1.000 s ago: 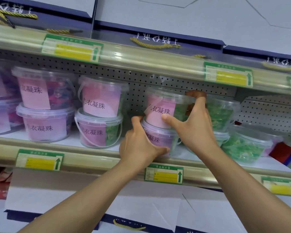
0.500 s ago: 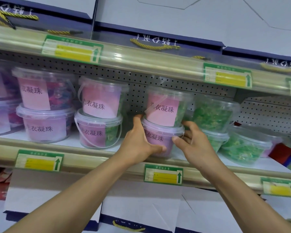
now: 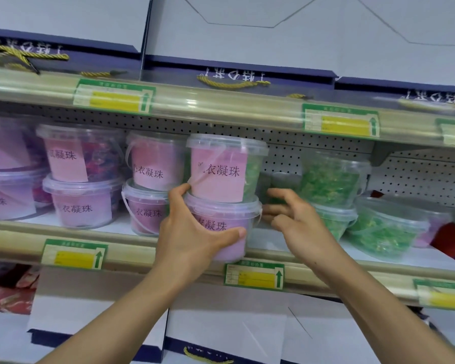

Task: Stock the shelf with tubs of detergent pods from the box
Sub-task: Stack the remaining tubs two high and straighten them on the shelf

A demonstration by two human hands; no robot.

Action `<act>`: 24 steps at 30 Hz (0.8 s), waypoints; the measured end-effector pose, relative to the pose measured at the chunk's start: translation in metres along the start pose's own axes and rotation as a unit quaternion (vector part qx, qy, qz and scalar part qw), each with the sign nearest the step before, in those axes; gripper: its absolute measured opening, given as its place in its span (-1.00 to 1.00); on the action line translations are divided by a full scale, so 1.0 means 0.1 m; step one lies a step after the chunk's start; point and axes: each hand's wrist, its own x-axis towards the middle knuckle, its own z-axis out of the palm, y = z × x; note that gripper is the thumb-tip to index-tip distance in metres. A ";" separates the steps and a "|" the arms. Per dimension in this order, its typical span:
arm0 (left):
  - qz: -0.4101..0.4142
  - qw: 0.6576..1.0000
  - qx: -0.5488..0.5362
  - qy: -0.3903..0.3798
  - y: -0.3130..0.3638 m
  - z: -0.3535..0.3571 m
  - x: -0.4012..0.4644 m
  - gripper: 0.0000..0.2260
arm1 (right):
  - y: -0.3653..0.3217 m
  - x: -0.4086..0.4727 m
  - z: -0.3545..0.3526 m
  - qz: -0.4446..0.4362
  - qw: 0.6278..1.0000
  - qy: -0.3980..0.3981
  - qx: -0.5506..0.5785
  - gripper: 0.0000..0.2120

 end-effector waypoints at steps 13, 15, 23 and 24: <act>-0.010 0.999 0.000 0.052 0.00 -0.39 -0.25 -0.13 | 0.19 1.18 0.23 -0.029 0.927 0.009 -0.375 -0.51; -0.013 0.998 0.001 0.054 -0.02 -0.42 -0.27 -0.14 | 0.23 1.25 0.28 -0.035 0.908 0.008 -0.417 -0.59; -0.018 0.998 -0.007 0.054 -0.13 -0.48 -0.33 -0.14 | 0.22 1.27 0.34 -0.087 0.898 0.011 -0.432 -0.71; -0.018 0.998 -0.008 0.054 -0.12 -0.48 -0.33 -0.14 | 0.22 1.26 0.36 -0.084 0.903 0.006 -0.422 -0.71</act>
